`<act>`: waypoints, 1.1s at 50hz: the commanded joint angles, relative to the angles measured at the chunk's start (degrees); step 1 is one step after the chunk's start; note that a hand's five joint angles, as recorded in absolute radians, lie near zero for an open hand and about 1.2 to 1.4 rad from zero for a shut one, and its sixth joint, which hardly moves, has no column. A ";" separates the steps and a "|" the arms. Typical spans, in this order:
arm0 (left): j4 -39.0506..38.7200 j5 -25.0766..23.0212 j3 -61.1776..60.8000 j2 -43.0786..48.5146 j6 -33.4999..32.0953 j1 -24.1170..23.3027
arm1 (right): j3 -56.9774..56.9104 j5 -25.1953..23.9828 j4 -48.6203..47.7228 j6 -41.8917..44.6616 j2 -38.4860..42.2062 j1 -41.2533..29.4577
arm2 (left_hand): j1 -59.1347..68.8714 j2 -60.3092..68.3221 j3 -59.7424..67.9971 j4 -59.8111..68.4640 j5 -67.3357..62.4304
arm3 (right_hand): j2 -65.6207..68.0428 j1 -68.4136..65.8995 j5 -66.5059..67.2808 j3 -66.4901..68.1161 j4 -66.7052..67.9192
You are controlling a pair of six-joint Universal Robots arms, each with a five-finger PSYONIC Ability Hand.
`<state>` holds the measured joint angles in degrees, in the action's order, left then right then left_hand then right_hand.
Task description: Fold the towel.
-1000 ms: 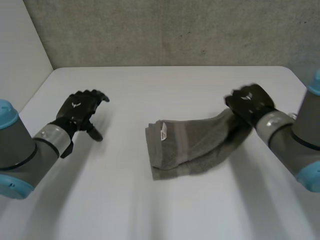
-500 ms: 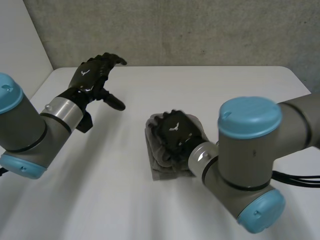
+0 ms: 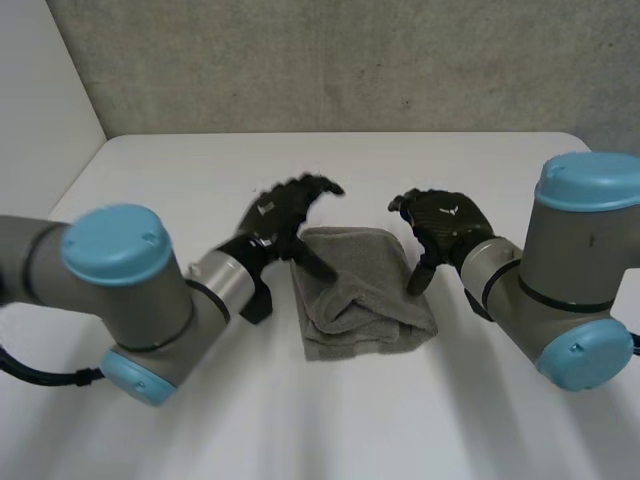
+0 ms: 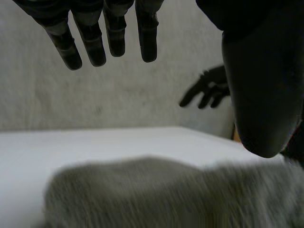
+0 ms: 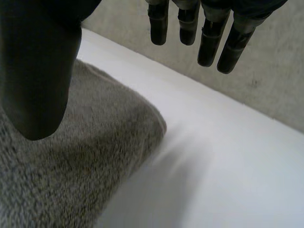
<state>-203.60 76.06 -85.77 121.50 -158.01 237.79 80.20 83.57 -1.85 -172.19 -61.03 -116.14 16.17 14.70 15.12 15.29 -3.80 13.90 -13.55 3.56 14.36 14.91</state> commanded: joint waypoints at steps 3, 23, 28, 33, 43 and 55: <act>1.09 0.58 1.48 6.64 -0.89 -1.36 | 1.01 -0.25 -3.25 -2.02 6.36 0.91 | -3.77 -2.30 -2.72 -2.89 1.40 | -3.90 3.55 -3.56 -4.36 -4.91; 3.29 0.75 0.87 6.56 -1.68 1.01 | 0.40 -0.60 -4.04 -1.31 8.48 1.00 | -3.77 -2.30 -2.72 -2.89 1.40 | -3.90 3.55 -3.56 -4.36 -4.91; 4.26 1.28 0.96 4.46 -3.79 1.80 | -0.04 0.01 -3.25 -1.57 5.15 1.00 | -3.77 -2.30 -2.72 -2.89 1.40 | -3.90 3.55 -3.56 -4.36 -4.91; 6.11 3.39 1.66 -1.71 -5.55 2.94 | -0.39 0.45 -2.20 -1.75 -1.26 1.00 | -3.44 -1.97 -2.39 -2.55 1.07 | -3.90 3.55 -3.56 -4.36 -4.91; 22.77 4.45 12.71 -19.00 -5.82 9.79 | -3.91 8.72 0.44 -1.49 -14.73 3.73 | -4.95 -3.48 -3.90 -4.06 2.58 | -3.90 3.55 -3.56 -4.36 -4.91; 34.66 6.38 17.57 -23.06 -5.90 14.72 | -8.21 15.22 9.13 -0.34 -19.47 4.17 | -5.29 -3.82 -4.24 -4.40 2.92 | -3.90 3.55 -3.56 -4.36 -4.91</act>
<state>-173.10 81.16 -69.30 99.18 -163.85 251.34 73.47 98.80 2.81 -172.91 -80.22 -111.63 15.86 14.67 14.81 15.06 -3.59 13.90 -13.09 3.55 14.35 14.81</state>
